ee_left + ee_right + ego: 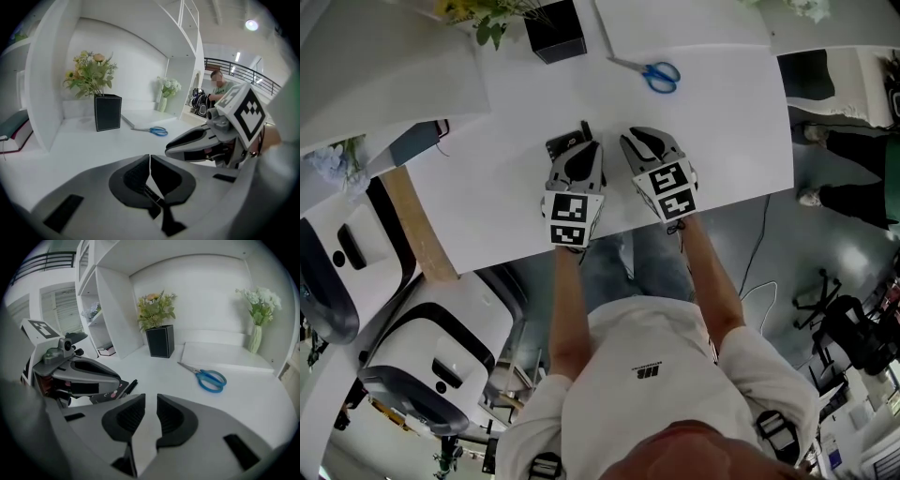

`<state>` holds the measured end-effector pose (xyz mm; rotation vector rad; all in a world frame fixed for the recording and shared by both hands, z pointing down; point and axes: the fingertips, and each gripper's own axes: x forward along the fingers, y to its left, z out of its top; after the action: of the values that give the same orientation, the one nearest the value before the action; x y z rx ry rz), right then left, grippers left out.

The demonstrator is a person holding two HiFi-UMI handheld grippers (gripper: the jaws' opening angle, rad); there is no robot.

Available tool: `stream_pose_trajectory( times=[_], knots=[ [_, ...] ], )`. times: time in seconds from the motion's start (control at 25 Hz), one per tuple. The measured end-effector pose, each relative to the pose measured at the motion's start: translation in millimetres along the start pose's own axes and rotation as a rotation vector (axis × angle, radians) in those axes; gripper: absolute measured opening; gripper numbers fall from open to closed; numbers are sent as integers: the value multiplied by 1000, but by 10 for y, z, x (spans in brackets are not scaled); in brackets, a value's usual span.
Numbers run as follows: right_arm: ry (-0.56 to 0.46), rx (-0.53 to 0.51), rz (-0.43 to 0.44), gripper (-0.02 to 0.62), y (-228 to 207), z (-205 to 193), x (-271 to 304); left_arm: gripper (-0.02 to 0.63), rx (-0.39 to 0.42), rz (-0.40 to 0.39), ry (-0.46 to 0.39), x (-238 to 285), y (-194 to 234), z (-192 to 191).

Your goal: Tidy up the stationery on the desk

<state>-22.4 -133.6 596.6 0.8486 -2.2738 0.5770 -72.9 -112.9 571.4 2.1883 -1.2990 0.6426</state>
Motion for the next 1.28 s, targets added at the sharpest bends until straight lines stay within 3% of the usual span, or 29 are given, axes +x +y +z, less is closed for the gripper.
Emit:
stream_pose_trajectory(
  times=[0.4, 0.72, 1.28],
  knots=[
    [-20, 10, -58, 63, -578, 137, -48, 0, 26, -42, -7, 370, -129, 298],
    [-39, -43, -115, 63, -1014, 269, -35, 0, 51, -69, -12, 605, -222, 507],
    [41, -152, -150, 63, -1459, 217, 163, 0, 42, -73, -20, 812, -223, 653]
  ],
)
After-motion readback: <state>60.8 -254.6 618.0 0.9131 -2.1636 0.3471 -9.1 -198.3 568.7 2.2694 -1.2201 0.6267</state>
